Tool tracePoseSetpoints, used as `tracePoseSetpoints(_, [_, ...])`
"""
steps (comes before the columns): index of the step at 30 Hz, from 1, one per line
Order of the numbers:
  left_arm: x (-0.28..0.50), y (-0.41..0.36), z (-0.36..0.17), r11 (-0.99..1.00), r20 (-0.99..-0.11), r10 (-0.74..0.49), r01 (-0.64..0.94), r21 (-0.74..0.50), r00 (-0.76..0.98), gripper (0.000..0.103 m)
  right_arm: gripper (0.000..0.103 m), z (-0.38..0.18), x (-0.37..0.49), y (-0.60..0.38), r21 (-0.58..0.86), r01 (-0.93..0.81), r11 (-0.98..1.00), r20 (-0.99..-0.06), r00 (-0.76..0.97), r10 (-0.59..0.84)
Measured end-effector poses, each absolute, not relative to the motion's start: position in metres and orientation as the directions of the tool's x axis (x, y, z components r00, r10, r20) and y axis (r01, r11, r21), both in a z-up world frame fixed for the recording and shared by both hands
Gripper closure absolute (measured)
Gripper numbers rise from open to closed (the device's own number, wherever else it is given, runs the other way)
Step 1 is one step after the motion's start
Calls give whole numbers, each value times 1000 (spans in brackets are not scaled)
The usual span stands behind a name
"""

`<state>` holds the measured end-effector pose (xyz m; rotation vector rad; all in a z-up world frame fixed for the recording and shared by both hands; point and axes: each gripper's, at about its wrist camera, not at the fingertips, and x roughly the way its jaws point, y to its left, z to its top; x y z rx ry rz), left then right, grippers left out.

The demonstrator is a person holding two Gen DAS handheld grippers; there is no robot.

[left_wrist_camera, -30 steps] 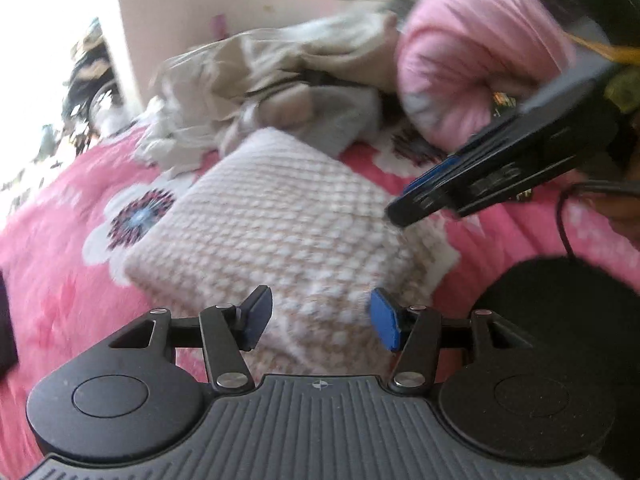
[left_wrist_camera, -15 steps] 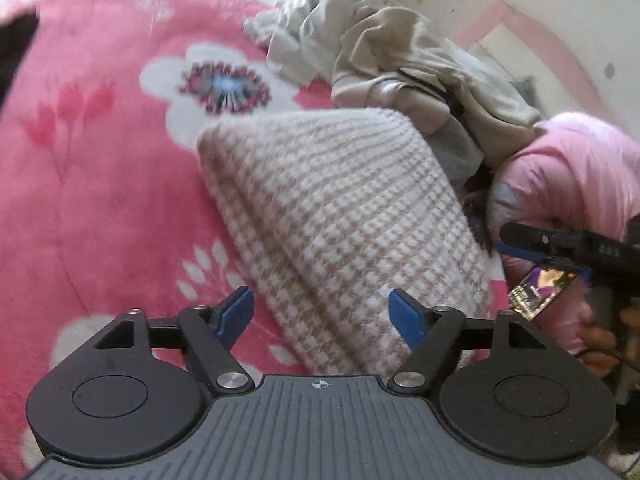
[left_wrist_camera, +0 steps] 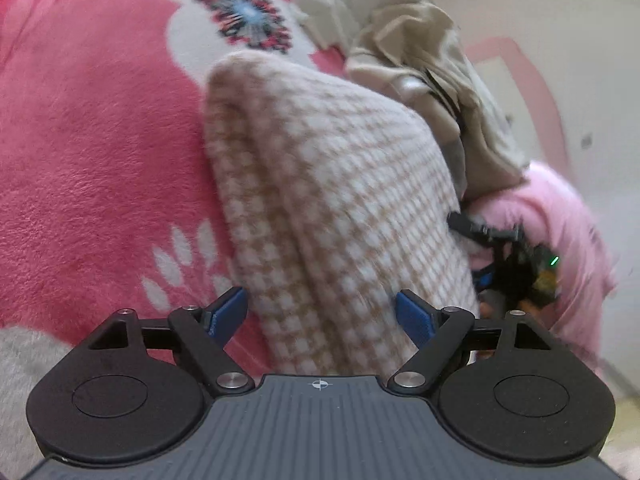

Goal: Fold clothes

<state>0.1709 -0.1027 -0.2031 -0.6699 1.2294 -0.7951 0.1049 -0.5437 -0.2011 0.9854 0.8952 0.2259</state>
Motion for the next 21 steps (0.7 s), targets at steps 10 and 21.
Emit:
tracePoseSetpoints(10, [199,-114,-223,480,-471,-877,129,-868,98,10,0,-217,145,-527,828,138,543,-505,603,617])
tracePoseSetpoints(21, [197,-155,-209,598,-615,-788,230,-768,-6,5,0,-230,139,-512,874,76,479,-457,462,760])
